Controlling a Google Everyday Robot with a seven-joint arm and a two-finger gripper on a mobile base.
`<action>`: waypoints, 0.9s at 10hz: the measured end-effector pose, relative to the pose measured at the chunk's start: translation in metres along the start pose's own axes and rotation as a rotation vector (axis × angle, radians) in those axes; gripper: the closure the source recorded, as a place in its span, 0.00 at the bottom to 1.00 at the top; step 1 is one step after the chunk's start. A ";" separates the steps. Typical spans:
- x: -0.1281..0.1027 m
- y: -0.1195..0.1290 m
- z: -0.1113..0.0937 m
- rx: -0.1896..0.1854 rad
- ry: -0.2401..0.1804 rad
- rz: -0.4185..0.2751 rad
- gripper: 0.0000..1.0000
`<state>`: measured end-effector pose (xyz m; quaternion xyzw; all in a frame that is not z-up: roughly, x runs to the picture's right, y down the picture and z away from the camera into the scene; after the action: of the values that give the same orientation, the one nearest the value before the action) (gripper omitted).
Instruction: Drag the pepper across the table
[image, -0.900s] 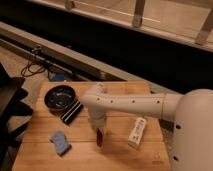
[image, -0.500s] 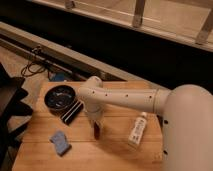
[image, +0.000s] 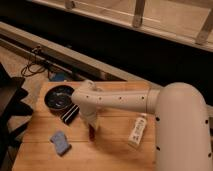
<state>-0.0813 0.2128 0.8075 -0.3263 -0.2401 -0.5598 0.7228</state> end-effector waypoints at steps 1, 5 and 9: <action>-0.001 -0.006 0.000 0.004 0.006 -0.007 0.81; -0.002 -0.031 0.000 0.031 0.013 -0.054 0.81; -0.004 -0.075 -0.005 0.078 0.020 -0.127 0.81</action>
<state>-0.1554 0.1999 0.8164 -0.2762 -0.2747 -0.5979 0.7005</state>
